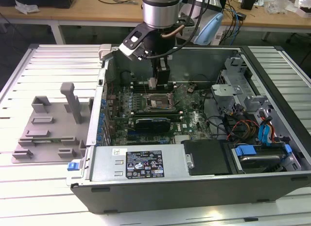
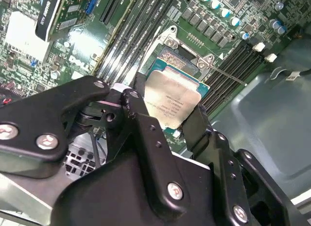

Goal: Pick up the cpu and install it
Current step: 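Place the cpu into insertion slot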

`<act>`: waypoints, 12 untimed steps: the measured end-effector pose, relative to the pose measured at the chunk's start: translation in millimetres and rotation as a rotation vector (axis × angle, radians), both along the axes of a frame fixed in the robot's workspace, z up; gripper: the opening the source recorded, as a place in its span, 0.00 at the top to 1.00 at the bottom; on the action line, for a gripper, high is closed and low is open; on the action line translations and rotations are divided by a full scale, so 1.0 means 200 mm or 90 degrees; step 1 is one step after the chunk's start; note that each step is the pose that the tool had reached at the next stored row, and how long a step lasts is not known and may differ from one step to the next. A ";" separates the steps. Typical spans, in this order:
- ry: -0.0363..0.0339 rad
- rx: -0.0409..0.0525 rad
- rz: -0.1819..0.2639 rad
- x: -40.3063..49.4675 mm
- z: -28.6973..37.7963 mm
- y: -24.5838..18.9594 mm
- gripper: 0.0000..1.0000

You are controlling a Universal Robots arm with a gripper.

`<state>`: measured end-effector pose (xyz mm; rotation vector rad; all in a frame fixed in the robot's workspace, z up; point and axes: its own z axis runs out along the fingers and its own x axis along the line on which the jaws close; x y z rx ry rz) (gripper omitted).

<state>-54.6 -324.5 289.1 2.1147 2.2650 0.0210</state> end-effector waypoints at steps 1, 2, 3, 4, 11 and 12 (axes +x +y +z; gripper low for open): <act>-0.0001 0.0001 -0.003 0.000 -0.002 0.000 0.45; 0.0000 0.0000 -0.007 0.000 -0.012 0.000 0.45; -0.0001 0.0001 -0.008 0.000 -0.018 0.000 0.45; 0.0000 0.0000 -0.008 0.000 -0.018 0.000 0.45; -0.0017 0.0001 -0.008 0.000 -0.054 0.000 0.45; -0.0023 0.0001 -0.008 -0.001 -0.059 0.000 0.45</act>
